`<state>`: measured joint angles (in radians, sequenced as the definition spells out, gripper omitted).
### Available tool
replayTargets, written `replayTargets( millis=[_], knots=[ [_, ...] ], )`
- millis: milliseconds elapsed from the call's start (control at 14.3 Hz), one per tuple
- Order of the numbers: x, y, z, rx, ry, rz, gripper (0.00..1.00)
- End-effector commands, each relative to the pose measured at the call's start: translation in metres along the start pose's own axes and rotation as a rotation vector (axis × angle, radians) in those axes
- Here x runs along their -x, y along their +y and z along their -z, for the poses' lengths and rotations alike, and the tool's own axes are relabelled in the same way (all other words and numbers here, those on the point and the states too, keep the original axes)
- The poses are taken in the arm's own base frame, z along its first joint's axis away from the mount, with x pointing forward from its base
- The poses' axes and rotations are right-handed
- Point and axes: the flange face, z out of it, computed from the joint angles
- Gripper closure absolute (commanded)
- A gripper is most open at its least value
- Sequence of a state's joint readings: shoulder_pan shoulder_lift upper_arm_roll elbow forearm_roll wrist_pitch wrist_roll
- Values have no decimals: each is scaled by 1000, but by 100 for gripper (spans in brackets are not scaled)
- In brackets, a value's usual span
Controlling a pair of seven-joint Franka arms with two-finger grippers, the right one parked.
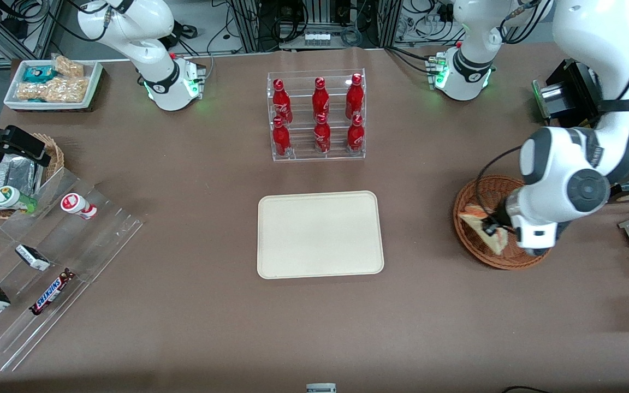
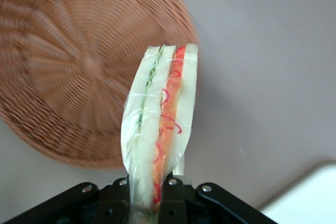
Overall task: Place sandwich from basket to tray
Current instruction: 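Carry the sandwich with the left gripper over the cream tray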
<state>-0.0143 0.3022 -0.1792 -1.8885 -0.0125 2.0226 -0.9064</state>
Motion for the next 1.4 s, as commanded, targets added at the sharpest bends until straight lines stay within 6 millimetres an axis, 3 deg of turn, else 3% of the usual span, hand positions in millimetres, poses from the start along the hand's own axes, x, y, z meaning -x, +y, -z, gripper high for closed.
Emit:
replayTargets(
  millis=[0,140,279,628,837,1047,1326],
  knots=[
    [47,50,2,30,-11,-65,92],
    [104,104,2,72,-15,-87,92],
    [154,144,-8,86,13,-171,91],
    [236,214,-50,160,83,-374,91],
    [266,246,-63,186,117,-467,90],
    [296,258,-89,171,146,-549,90],
    [301,263,-117,173,162,-592,89]
  ],
)
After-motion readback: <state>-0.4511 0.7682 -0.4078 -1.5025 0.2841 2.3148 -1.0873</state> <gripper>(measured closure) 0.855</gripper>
